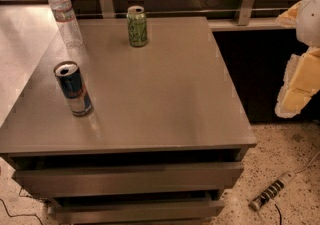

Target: Move green can near redbull can

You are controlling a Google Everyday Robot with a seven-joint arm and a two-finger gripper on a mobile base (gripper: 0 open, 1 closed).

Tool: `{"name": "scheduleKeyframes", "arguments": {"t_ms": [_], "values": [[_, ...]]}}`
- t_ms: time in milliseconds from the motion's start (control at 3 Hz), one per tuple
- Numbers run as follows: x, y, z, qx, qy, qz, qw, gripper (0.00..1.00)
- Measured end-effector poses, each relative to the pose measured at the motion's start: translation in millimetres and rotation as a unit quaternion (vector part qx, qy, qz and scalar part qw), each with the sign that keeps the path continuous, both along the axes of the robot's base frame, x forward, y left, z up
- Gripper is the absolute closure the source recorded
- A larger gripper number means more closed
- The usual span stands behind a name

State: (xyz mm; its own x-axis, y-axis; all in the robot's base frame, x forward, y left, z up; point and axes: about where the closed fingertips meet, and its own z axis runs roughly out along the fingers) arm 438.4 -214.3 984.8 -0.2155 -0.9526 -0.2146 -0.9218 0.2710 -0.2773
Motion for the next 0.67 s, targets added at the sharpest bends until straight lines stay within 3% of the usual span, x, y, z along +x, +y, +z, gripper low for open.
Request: {"name": "scheduleKeyframes", "arguments": {"t_ms": [333,667], "values": [[0.0,0.0,0.0,0.000,0.000,0.000,1.0000,0.00],[13.0,5.1,0.2,0.020,-0.017,-0.009,0.9996,0.00]]}}
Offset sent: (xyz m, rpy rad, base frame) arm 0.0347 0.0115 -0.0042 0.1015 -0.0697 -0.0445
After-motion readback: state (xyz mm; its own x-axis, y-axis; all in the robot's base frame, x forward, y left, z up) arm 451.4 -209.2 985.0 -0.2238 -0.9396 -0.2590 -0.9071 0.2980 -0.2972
